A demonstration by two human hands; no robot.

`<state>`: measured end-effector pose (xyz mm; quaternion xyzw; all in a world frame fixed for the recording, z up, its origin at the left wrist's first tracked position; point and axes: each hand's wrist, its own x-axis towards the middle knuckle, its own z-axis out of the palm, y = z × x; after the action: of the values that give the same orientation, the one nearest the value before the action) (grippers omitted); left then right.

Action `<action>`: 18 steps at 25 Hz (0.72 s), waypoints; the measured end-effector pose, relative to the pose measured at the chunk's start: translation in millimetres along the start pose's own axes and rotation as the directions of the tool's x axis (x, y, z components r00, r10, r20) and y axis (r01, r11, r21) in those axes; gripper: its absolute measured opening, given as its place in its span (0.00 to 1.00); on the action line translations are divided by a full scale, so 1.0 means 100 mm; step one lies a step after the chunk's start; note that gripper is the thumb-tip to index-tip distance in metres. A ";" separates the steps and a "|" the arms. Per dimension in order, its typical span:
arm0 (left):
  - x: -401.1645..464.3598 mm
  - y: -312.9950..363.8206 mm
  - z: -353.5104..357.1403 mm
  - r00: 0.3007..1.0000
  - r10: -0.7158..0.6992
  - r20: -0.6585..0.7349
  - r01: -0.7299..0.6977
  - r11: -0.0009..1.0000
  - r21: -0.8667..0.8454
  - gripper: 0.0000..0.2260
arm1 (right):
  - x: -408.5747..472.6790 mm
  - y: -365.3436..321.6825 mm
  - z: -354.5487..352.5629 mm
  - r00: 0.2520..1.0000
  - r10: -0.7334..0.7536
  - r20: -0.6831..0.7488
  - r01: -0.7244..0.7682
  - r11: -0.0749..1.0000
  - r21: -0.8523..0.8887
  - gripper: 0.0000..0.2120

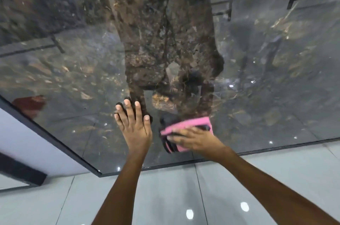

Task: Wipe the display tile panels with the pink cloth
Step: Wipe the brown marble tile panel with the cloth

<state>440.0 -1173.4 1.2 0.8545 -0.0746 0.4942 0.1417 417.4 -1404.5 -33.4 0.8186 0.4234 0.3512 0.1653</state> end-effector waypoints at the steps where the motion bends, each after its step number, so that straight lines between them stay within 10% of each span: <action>1: -0.01 -0.01 -0.02 1.000 0.001 -0.002 -0.001 1.000 -0.009 0.25 | -0.14 -0.07 0.07 0.988 -0.094 0.123 0.095 0.995 -0.003 0.41; 5: 0.01 0.05 -0.03 1.000 0.007 -0.017 -0.007 1.000 -0.009 0.28 | 0.11 0.62 -0.42 0.953 0.162 -0.256 -0.175 0.984 -0.030 0.34; 9: -0.04 0.02 0.03 0.999 0.027 -0.027 -0.027 1.000 0.015 0.29 | -0.22 0.85 -0.46 0.621 0.671 -0.406 -0.660 0.727 0.192 0.34; 13: -0.17 -0.03 0.08 1.000 0.022 -0.014 -0.022 1.000 0.016 0.28 | -0.77 0.28 -0.01 0.970 0.231 0.075 -0.223 0.969 -0.110 0.53; 15: -0.26 -0.04 0.10 1.000 0.028 0.005 -0.028 1.000 0.012 0.28 | -0.49 0.42 -0.12 0.994 0.108 -0.008 -0.108 0.985 -0.133 0.44; 18: -0.33 -0.03 0.12 1.000 0.005 0.013 -0.005 1.000 -0.027 0.26 | 0.11 0.48 -0.30 0.858 0.429 -0.281 -0.442 0.897 0.020 0.32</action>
<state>434.5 -1175.0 -33.7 0.8555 -0.0843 0.4880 0.1513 427.6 -1424.7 19.3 0.8314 0.2383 0.5005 0.0389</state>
